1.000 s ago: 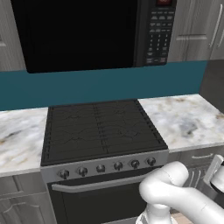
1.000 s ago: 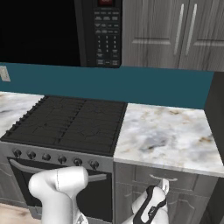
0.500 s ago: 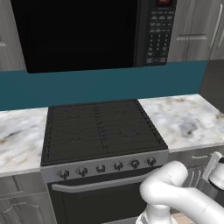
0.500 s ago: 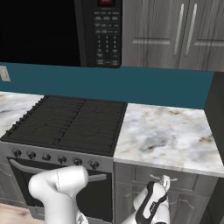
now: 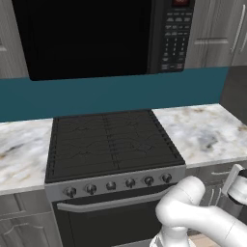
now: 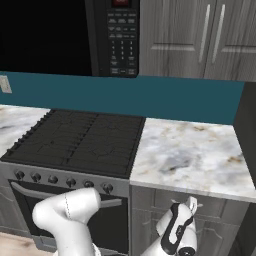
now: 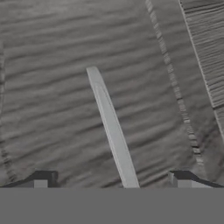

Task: Take the pizza cutter from the drawer on the right and place it on the dining counter for cutting.

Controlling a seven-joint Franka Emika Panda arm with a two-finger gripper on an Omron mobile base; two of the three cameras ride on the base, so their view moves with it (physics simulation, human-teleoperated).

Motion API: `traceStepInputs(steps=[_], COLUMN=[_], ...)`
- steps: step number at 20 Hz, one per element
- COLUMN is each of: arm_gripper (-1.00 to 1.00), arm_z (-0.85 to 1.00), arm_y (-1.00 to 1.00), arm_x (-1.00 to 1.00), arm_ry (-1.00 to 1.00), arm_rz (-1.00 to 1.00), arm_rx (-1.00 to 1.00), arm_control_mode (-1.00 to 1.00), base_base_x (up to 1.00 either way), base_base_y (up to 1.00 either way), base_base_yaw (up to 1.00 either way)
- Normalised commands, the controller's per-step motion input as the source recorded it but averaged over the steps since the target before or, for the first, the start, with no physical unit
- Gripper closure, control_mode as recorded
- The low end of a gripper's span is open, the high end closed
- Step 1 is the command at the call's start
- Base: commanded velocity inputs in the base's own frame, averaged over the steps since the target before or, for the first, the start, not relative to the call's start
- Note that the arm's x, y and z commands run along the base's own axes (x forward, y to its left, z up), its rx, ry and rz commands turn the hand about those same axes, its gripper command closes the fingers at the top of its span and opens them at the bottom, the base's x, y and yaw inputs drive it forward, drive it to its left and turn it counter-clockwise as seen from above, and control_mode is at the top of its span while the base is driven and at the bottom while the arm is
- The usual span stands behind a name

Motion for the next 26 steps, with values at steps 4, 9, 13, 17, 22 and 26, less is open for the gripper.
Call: traceStepInputs(steps=[4,9,13,17,22,26], arm_gripper=[-1.00,-1.00,-1.00,-1.00,-1.00,-1.00], arm_z=[-0.21,-0.22,-0.16,-0.03,-0.01,0.00], arm_y=[-0.16,-0.04,-0.01,-0.01,-0.01,0.00], arm_x=[0.16,0.15,0.18,0.18,0.19,0.18], arm_ry=[0.00,0.00,0.00,-0.02,-0.01,-0.04], arm_rz=[0.00,0.00,0.00,0.00,0.00,0.00], arm_rx=[0.00,0.00,0.00,0.00,0.00,0.00], arm_control_mode=[-1.00,-1.00,-1.00,-1.00,-1.00,-1.00], base_base_x=[0.00,0.00,0.00,0.00,0.00,0.00], base_base_y=[0.00,0.00,0.00,0.00,0.00,0.00], base_base_yaw=[0.00,0.00,0.00,0.00,0.00,0.00])
